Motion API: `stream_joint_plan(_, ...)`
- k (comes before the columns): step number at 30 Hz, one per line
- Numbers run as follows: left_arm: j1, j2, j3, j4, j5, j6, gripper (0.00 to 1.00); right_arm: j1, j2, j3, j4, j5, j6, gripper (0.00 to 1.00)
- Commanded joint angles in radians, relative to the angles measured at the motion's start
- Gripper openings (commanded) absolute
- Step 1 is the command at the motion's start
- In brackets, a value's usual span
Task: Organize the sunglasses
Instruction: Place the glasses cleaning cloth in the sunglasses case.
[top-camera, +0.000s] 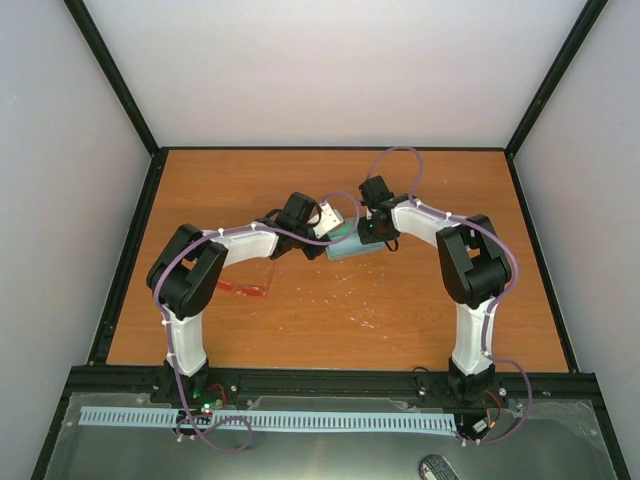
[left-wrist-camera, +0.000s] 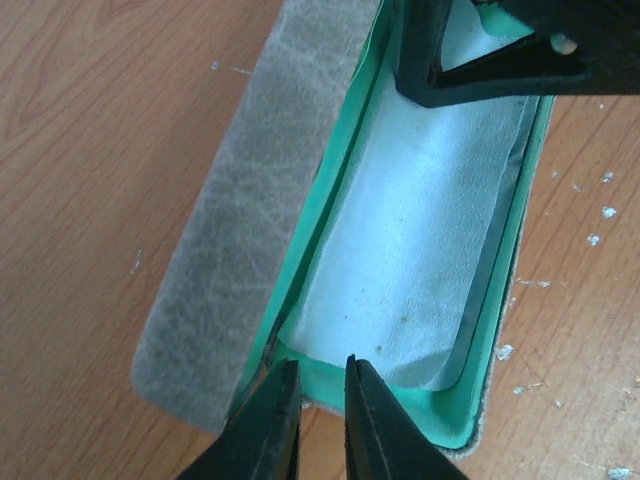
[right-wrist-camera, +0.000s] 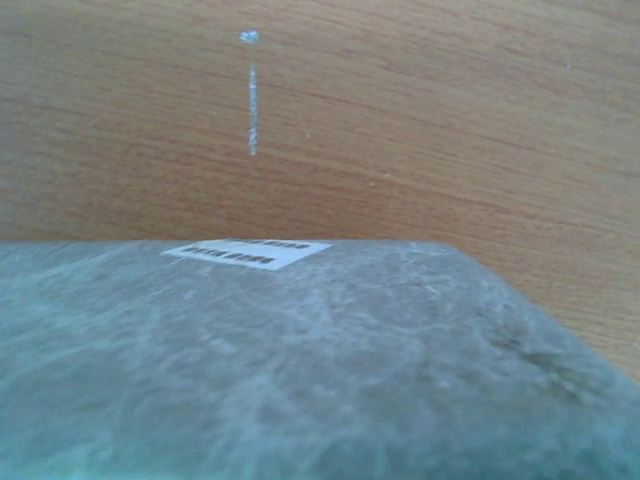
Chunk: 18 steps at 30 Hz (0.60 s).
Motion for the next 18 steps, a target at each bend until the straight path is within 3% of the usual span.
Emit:
stream_joint_plan(1, 0.007, -0.021, -0.005, -0.017, -0.020, 0.000, 0.15, -0.008, -0.064, -0.024, 0.010, 0.023, 0.015, 0.48)
stream_joint_plan(3, 0.007, -0.031, -0.015, -0.020, -0.024, -0.004, 0.19, -0.008, -0.082, -0.031, 0.015, 0.027, 0.022, 0.53)
stream_joint_plan(9, 0.007, -0.079, -0.051, -0.013, -0.031, -0.019, 0.30, -0.008, -0.153, -0.057, 0.027, 0.053, 0.048, 0.57)
stream_joint_plan(11, 0.008, -0.102, -0.069, -0.005, -0.029, -0.020, 0.40, -0.007, -0.182, -0.065, 0.016, 0.066, 0.057, 0.57)
stream_joint_plan(13, 0.007, -0.135, -0.090, 0.000, -0.028, -0.021, 0.56, -0.007, -0.217, -0.084, 0.001, 0.083, 0.068, 0.57)
stream_joint_plan(16, 0.008, -0.210, -0.135, 0.008, -0.041, -0.011, 0.59, 0.001, -0.292, -0.129, -0.014, 0.106, 0.086, 0.48)
stream_joint_plan(18, 0.008, -0.288, -0.173, 0.007, -0.065, 0.016, 0.56, 0.026, -0.346, -0.153, -0.022, 0.138, 0.085, 0.37)
